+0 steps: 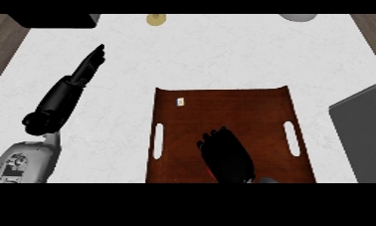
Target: Pick the tomato from the tray and place it in the cardboard box
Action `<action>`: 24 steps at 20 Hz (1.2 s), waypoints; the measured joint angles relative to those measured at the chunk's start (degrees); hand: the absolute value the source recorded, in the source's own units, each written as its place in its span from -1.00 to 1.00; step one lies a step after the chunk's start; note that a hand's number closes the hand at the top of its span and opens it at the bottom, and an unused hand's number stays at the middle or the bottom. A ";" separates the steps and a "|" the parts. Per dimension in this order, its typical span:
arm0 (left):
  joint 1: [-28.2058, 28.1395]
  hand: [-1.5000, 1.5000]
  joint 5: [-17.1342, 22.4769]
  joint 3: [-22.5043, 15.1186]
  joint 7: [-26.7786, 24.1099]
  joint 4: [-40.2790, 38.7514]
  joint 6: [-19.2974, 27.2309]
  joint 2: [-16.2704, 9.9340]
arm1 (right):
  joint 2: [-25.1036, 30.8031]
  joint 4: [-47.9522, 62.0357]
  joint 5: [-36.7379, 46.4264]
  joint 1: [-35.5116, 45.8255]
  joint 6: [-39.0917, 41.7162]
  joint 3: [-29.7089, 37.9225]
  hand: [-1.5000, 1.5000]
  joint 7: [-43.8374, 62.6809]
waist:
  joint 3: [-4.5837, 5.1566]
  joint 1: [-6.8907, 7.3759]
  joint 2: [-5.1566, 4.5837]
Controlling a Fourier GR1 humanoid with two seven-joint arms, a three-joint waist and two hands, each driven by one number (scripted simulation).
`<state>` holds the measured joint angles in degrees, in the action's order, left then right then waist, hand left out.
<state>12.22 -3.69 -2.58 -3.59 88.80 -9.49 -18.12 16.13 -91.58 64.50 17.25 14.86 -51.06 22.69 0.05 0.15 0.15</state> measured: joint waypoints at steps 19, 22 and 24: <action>-0.97 0.00 -0.96 0.90 -0.13 0.61 -0.50 1.12 | 6.96 2.71 -6.83 7.59 -7.82 38.43 1.00 9.82 | -0.04 -0.32 -0.07; -0.34 0.00 -0.75 1.52 0.10 0.22 -0.78 0.99 | 7.74 -1.62 -5.72 8.98 -7.05 41.60 1.00 14.19 | -0.03 -0.57 0.01; -0.70 0.00 -1.07 1.47 -0.65 -0.51 -0.87 1.02 | 7.92 -3.76 -5.08 9.54 -7.67 44.53 1.00 17.57 | -0.01 -0.77 0.05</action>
<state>11.52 -4.76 -1.11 -4.24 88.28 -10.36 -17.09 24.04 -95.34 59.42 26.80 7.19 -6.53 40.26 0.04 -0.63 0.20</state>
